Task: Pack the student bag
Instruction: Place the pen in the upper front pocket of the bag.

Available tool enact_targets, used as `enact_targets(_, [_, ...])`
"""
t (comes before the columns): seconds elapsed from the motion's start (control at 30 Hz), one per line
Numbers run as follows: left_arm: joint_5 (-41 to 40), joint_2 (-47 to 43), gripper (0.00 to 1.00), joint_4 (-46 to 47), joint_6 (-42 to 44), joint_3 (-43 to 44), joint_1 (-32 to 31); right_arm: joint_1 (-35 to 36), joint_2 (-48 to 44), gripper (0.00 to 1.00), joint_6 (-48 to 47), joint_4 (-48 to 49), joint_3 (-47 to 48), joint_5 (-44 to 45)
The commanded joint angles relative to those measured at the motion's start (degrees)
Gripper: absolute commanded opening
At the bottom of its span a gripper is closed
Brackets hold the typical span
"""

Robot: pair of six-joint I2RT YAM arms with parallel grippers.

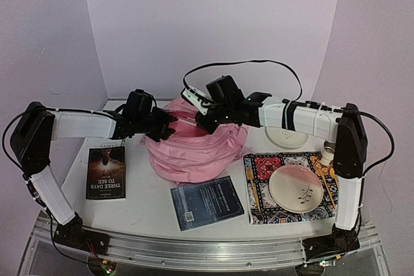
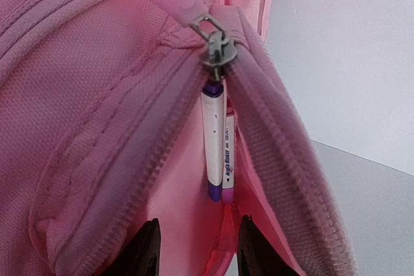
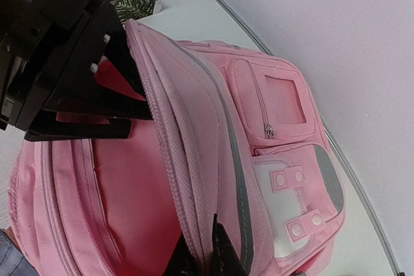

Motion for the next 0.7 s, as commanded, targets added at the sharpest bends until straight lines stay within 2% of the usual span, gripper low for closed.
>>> enact_targets(0.0, [1.05,-2.94,0.43,3.67,4.83,2.20,1.27,0.58,-0.61,0.00,-0.99,5.67,4.19,-1.58])
enact_targets(0.2, [4.39,-4.95,0.52,-7.00,18.12,4.02,3.11,0.58,-0.60,0.00,-2.59,5.67,3.72,-0.43])
enact_targets(0.5, [-0.25,-11.22,0.60,-23.43,37.87,5.21,6.01,0.57,-0.65,0.00,-3.42,5.67,1.79,-0.15])
enact_targets(0.67, [1.47,-12.26,0.62,-28.55,45.46,4.64,10.46,0.59,-1.28,0.00,-4.57,5.97,-1.00,-0.61])
